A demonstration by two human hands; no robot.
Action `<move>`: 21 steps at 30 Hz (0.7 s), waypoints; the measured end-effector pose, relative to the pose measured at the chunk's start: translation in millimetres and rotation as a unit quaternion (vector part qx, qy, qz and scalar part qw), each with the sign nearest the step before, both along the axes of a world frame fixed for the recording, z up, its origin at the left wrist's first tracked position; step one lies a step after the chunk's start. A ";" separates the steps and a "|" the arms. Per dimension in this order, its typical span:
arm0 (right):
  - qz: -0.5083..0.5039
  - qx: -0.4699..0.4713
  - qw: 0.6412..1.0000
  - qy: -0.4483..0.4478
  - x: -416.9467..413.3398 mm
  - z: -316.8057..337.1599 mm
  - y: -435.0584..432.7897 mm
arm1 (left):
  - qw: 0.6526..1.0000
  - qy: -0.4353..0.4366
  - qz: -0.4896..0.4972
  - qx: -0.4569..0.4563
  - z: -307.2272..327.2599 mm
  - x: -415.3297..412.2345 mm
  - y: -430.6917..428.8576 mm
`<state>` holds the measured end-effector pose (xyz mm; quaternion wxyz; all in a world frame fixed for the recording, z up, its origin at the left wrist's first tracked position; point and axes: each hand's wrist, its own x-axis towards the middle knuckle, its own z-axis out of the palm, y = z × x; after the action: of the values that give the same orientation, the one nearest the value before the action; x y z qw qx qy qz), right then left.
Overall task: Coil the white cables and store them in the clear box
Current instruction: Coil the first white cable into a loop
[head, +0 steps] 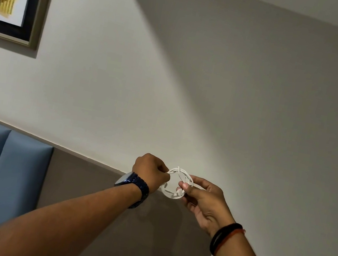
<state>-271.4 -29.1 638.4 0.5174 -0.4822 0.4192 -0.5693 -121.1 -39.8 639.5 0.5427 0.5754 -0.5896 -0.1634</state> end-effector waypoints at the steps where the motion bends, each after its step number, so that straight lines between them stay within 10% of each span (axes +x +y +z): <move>1: 0.006 0.004 1.000 -0.013 0.4 0.8 -0.5 | 1.000 -0.004 -0.004 -0.001 0.1 -1.0 -0.6; 6: 0.023 -0.007 0.999 -0.036 2.0 3.2 -4.1 | 1.000 -0.023 -0.009 -0.009 2.1 -5.6 -4.5; 21: -0.064 -0.077 0.943 0.318 -24.9 -3.0 4.6 | 0.996 -0.087 0.021 0.018 3.6 18.1 -19.8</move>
<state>-296.2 -24.5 635.4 0.2811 -0.6489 0.5462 -0.4490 -103.0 -59.6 643.1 0.4825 0.6090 -0.6196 -0.1116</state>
